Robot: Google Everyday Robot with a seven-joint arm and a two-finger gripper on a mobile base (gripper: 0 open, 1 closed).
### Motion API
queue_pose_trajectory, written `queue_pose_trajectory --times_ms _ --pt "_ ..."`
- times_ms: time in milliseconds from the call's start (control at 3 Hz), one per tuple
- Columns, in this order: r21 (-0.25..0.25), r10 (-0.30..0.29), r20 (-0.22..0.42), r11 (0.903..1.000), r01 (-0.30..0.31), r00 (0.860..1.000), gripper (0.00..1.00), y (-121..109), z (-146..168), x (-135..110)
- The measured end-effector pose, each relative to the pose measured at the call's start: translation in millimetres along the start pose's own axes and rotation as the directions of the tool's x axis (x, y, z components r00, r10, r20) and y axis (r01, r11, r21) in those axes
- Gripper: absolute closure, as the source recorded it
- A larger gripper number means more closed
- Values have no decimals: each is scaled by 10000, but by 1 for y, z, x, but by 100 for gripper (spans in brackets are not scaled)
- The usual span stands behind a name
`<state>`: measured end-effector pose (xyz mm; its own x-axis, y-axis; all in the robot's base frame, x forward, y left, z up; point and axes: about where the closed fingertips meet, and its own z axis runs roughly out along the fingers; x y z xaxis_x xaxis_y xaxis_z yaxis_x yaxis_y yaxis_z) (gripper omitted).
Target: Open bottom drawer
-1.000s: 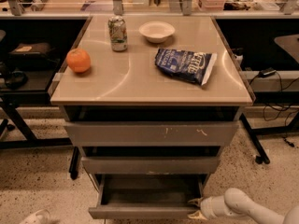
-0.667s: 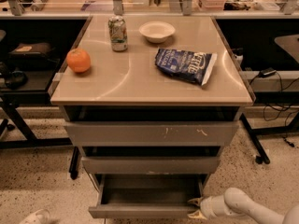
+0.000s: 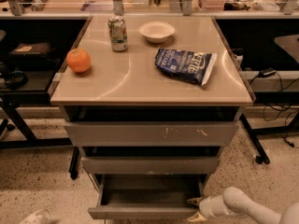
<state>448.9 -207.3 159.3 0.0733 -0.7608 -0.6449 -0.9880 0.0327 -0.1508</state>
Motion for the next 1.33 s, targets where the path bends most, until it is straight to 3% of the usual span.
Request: queue_pose_trajectory --times_ms 667,1000,1333 --pt "-854 -538 -8 9949 535 9986 87 79 -25 -7" --pt "-950 -716 -65 9930 706 9974 100 100 -35 -11" --pt "-950 -716 -64 9930 706 9974 80 100 -35 -11"
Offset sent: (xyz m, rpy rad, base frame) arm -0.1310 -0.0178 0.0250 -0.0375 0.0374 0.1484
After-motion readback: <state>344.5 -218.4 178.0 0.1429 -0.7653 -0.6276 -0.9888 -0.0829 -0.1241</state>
